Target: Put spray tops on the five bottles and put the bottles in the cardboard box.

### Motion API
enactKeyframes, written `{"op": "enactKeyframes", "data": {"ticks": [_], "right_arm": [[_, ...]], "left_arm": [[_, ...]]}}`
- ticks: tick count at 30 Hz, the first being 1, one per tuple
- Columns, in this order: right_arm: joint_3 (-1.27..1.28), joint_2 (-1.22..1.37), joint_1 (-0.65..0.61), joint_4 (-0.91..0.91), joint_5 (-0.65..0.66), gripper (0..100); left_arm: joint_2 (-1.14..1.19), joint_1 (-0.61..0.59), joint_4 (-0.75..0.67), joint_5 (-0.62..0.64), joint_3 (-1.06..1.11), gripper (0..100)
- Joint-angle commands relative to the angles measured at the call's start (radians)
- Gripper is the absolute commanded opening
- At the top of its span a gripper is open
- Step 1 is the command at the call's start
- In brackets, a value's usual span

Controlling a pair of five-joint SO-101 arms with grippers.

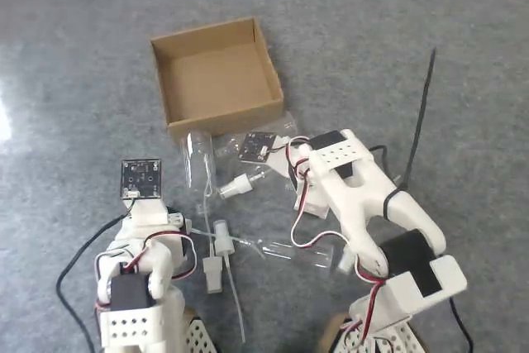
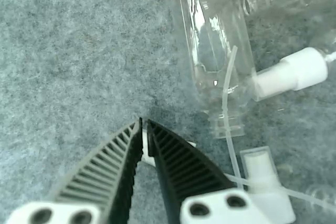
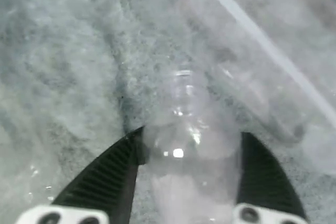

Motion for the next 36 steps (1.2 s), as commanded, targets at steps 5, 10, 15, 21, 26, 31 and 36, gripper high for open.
{"op": "enactKeyframes", "data": {"ticks": [5, 10, 15, 21, 26, 31, 36], "right_arm": [[-0.068, -0.088, 0.002, -0.005, -0.152, 8.1], [-0.063, -0.16, 0.002, -0.005, -0.244, 7.8], [-0.058, -0.216, 0.002, 0.012, -0.342, 7.6], [-0.057, -0.291, -0.039, 0.097, -0.425, 7.6], [-0.055, -0.329, -0.09, 0.151, -0.511, 7.6], [-0.049, -0.341, -0.099, 0.166, -0.534, 7.6], [-0.018, -0.377, -0.094, 0.166, -0.534, 7.6]], "left_arm": [[-0.015, 0.002, 0.006, -0.008, -0.008, 1], [-0.015, 0.002, 0.006, -0.008, -0.008, 1], [-0.015, 0.002, 0.006, -0.008, -0.008, 1], [-0.015, 0.002, 0.006, -0.008, -0.008, 1], [-0.015, 0.0, 0.006, -0.008, -0.008, 1], [-0.015, 0.0, 0.006, -0.008, -0.008, 1], [-0.015, 0.0, 0.006, -0.008, -0.008, 1]]}}
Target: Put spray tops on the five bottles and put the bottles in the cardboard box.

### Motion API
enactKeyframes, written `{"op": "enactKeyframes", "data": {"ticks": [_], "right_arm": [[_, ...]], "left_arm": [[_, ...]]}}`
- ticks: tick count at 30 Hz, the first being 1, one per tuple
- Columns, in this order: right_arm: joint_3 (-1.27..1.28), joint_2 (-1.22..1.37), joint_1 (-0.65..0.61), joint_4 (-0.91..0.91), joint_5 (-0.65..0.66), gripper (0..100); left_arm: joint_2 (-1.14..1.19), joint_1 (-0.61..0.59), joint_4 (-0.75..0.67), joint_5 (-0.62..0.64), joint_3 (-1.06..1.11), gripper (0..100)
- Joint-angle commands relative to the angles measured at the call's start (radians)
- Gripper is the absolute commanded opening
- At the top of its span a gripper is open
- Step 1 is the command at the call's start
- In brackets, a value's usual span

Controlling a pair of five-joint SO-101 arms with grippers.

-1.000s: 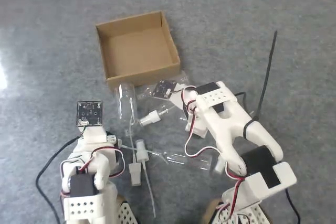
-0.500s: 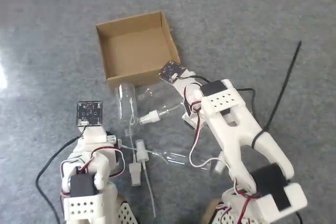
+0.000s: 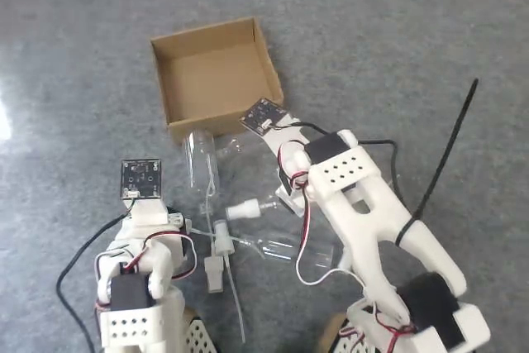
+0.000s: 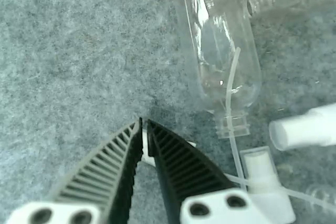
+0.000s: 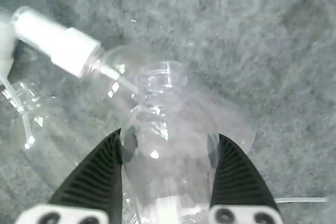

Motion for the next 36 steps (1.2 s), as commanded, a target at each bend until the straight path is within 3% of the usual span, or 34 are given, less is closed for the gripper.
{"op": "enactKeyframes", "data": {"ticks": [1, 16, 36], "right_arm": [[-0.003, -0.094, -0.005, 0.01, -0.011, 7.6], [0.107, -0.303, -0.005, 0.001, -0.011, 7.6], [0.103, -0.326, 0.004, 0.012, -0.064, 7.6]], "left_arm": [[-0.015, 0.0, 0.006, -0.008, -0.008, 1], [-0.015, 0.0, 0.006, -0.008, -0.008, 1], [-0.015, 0.0, 0.006, -0.008, -0.008, 1]]}}
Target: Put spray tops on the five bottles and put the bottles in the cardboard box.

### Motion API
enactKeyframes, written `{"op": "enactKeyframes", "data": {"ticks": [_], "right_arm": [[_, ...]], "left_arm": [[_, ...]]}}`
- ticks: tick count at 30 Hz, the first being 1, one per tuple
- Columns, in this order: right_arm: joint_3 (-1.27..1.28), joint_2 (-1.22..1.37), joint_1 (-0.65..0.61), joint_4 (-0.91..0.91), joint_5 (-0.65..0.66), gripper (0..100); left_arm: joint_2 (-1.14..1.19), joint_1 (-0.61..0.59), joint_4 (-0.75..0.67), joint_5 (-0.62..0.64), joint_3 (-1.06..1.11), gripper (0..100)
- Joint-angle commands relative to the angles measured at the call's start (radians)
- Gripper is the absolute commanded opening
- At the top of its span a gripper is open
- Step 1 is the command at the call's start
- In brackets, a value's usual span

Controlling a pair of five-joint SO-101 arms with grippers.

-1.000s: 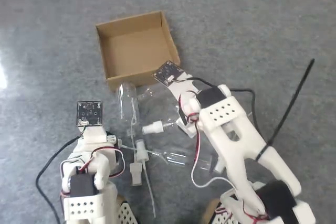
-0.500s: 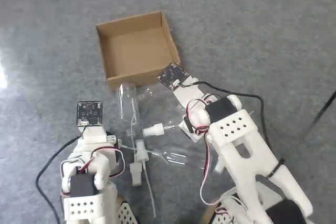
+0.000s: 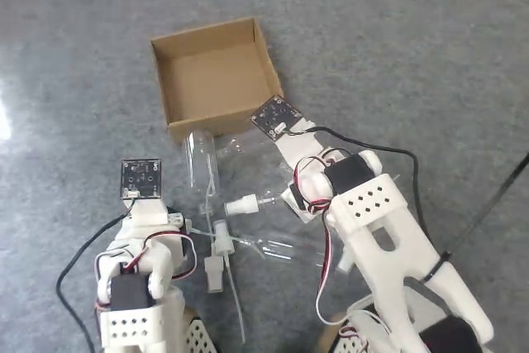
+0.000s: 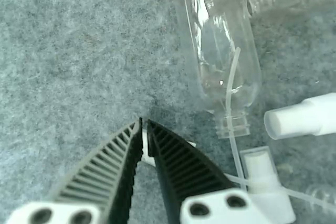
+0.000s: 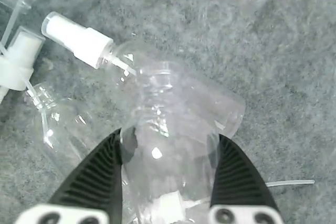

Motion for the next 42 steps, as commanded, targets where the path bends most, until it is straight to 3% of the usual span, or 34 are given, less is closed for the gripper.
{"op": "enactKeyframes", "data": {"ticks": [1, 18, 25, 34, 42], "right_arm": [[-0.02, -0.053, 0.005, 0.012, -0.012, 7.6], [0.031, -0.317, 0.064, 0.031, -0.017, 7.6], [0.038, -0.409, 0.068, 0.039, -0.092, 7.6], [0.181, -0.547, 0.068, -0.09, -0.094, 7.6], [0.325, -0.661, 0.082, -0.251, -0.189, 7.6]], "left_arm": [[-0.015, 0.0, 0.006, -0.008, -0.008, 1], [-0.015, 0.0, 0.006, -0.008, -0.008, 1], [-0.015, 0.0, 0.006, -0.008, -0.008, 1], [-0.015, 0.005, 0.006, -0.006, -0.008, 1], [-0.015, 0.029, -0.003, -0.012, -0.01, 2]]}}
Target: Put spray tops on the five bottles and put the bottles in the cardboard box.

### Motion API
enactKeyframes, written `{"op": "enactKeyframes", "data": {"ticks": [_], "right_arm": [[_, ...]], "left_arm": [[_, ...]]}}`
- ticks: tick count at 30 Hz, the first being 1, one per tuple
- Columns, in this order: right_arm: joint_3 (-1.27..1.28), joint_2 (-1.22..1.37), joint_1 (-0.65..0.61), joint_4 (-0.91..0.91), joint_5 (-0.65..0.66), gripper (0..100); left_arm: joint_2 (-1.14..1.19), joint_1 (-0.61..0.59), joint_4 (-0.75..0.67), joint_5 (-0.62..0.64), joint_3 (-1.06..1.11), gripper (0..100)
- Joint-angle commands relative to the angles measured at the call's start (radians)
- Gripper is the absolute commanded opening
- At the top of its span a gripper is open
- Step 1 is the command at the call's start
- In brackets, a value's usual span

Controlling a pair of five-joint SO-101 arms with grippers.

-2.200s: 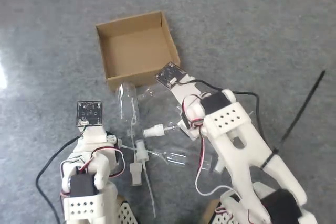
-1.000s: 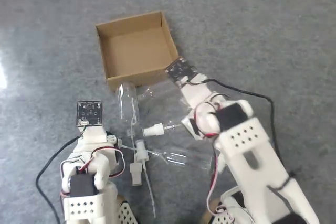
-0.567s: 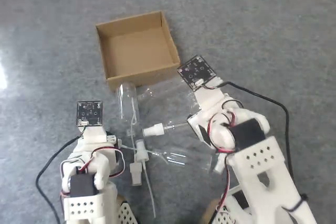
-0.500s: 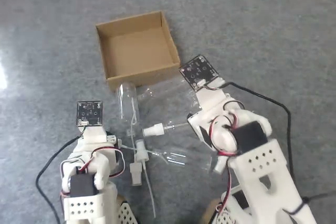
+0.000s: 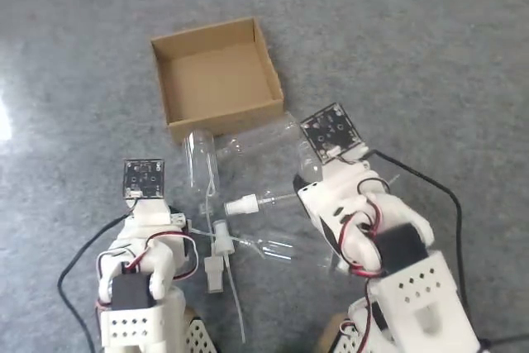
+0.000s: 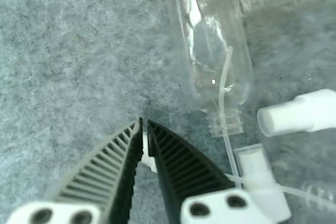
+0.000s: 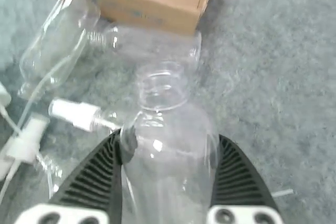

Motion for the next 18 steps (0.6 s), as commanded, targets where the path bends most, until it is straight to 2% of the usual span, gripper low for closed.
{"op": "enactKeyframes", "data": {"ticks": [1, 4, 9, 15, 18], "right_arm": [[0.017, -0.062, 0.042, -0.065, -0.023, 7.6], [0.028, -0.077, 0.097, -0.085, -0.028, 7.6], [0.028, -0.073, 0.165, -0.105, -0.106, 7.7], [0.028, -0.073, 0.18, -0.105, -0.114, 7.8], [0.028, -0.073, 0.18, -0.105, -0.112, 7.8]], "left_arm": [[-0.017, 0.002, -0.006, -0.011, -0.016, 2], [-0.015, -0.005, -0.009, -0.011, -0.067, 1], [-0.015, -0.084, -0.031, -0.025, -0.188, 2], [-0.015, -0.084, -0.031, -0.367, -0.305, 2], [-0.014, -0.089, -0.021, -0.393, -0.338, 3]]}}
